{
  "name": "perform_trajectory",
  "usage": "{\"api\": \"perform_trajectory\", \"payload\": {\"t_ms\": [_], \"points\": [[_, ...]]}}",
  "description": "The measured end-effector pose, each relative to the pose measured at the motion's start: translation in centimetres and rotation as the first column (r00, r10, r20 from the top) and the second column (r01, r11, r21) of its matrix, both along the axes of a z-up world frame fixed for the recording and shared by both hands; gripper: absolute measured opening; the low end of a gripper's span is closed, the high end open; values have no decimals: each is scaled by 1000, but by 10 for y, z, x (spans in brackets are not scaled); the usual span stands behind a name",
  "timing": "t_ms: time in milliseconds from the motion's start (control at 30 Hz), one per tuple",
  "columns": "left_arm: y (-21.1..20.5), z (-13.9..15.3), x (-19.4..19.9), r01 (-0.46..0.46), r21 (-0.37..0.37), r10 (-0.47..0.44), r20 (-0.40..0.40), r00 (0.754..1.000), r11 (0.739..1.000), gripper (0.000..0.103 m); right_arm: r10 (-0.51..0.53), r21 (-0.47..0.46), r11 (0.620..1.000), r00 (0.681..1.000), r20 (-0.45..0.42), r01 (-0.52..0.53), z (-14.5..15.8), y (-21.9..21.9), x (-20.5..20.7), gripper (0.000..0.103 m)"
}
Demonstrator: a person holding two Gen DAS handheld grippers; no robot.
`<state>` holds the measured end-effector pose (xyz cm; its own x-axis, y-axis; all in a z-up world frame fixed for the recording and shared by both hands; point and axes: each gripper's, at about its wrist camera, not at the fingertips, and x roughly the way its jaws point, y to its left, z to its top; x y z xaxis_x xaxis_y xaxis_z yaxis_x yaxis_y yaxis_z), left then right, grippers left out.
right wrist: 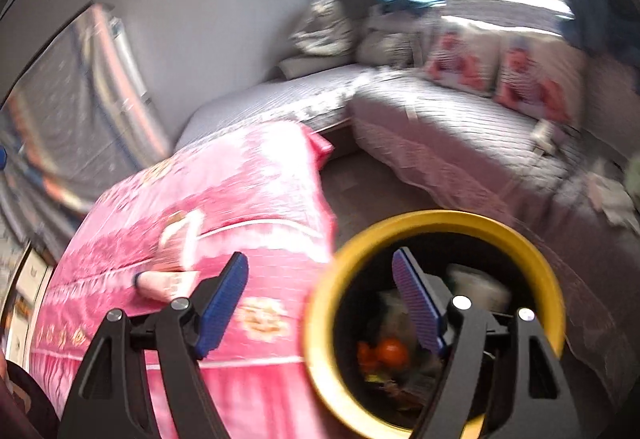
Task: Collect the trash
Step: 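Grasp the torn pink paper box with the right tool while the left tool grasps the pink cream tube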
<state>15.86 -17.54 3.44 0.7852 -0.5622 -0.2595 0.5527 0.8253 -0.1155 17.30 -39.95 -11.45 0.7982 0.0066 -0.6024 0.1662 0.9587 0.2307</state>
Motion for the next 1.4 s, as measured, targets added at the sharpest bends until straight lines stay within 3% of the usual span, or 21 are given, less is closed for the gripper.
{"api": "perform_trajectory", "payload": {"t_ms": [200,367,567,700,867,967,1133,1233,1333,1400], "points": [[74,-1,18,-173,-20,173,0,985,985,86,189,-15,982,979,-81,-191,5,63,67,75],[139,-26,44,-381,58,384,-38,923,923,86,324,-33,942,928,-185,-335,-3,118,119,76],[179,-81,60,-443,222,477,-128,870,869,86,357,-49,917,871,-338,-395,-28,162,178,82],[189,-107,67,-409,292,472,-193,860,865,86,315,-86,920,853,-416,-381,-45,177,207,88],[177,-116,71,-344,330,422,-201,884,879,86,283,-104,922,833,-475,-373,-67,196,226,88],[162,-119,76,-287,362,370,-183,911,887,86,275,-121,918,826,-492,-378,-75,202,230,67],[123,-123,80,-80,387,161,-181,970,919,86,305,-75,928,859,-412,-365,-65,193,227,58],[91,-129,86,117,418,-40,-189,981,901,86,320,-6,940,888,-331,-341,-44,167,217,57],[68,-137,101,259,429,-176,-223,959,866,86,301,66,953,920,-250,-294,-23,131,200,57],[52,-145,114,353,441,-263,-253,931,825,86,296,129,953,933,-203,-274,-10,103,181,58]]}}
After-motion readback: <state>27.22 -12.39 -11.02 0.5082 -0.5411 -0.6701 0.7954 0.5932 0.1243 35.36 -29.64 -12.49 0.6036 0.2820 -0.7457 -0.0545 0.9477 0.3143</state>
